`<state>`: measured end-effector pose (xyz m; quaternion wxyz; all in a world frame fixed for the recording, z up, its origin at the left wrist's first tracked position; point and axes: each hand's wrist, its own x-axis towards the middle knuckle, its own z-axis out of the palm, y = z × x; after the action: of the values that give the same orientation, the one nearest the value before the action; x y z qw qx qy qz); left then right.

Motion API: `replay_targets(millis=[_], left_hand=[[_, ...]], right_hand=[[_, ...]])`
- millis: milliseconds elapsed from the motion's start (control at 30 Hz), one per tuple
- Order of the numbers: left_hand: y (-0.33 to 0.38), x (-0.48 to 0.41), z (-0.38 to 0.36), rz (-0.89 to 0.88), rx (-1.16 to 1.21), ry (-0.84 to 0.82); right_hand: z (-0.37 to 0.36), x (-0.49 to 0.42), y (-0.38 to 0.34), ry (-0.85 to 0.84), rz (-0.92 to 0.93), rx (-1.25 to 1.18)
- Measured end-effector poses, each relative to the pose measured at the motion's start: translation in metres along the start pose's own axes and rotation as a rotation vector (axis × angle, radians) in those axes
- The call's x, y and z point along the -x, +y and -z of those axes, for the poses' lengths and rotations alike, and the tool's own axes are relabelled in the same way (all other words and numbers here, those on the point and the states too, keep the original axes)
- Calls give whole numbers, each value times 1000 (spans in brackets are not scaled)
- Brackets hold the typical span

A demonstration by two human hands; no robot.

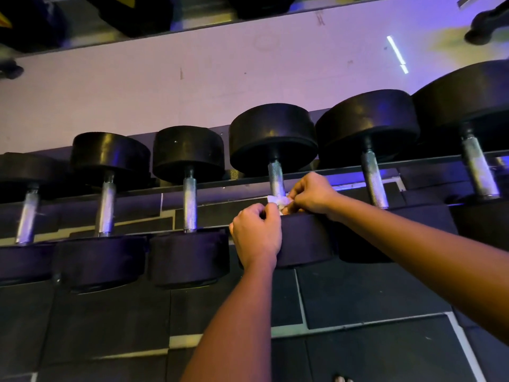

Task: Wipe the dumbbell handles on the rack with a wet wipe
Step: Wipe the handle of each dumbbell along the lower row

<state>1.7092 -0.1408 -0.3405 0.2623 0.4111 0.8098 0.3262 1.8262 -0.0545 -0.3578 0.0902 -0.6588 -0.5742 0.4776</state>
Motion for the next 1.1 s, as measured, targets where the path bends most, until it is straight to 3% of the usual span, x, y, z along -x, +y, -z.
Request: replay_targets(millis=[167,300,767,1100], left_hand=[[0,1,1,2,1,-9],[-2,0,-1,1,0,0],[-8,-2,-5,-17,7,-5],[-10,-2,-6,-26,19,-23]], right_hand=[[-4,-23,-29,363,28,-200],[-22,-34,-47,515,-18,-228],[-22,-28,-41,599,-38,-344],[-23,-34,-39,569,-59,-364]])
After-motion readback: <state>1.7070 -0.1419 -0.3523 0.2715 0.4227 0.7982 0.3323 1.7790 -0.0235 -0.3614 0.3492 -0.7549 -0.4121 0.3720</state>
